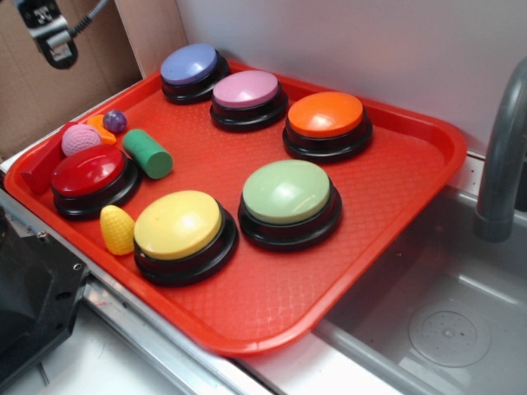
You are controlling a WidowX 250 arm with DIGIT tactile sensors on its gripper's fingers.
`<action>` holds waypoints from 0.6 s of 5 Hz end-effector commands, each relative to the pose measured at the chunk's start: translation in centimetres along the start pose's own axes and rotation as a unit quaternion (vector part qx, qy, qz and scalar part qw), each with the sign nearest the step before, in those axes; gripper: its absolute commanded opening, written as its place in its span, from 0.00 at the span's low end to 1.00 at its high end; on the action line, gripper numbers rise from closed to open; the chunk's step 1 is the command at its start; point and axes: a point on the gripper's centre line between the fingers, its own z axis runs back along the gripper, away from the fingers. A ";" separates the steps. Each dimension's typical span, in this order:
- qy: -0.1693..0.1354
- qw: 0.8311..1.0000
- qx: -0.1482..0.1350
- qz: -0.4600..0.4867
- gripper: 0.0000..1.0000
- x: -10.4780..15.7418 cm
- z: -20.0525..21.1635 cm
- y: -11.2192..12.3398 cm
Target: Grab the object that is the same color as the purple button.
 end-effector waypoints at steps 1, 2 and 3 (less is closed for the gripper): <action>-0.005 1.000 0.027 0.002 1.00 2.1 -5.1 4.5; -0.011 1.000 0.020 -0.011 1.00 2.5 -6.7 5.0; -0.012 1.000 0.016 -0.014 1.00 3.1 -8.3 5.5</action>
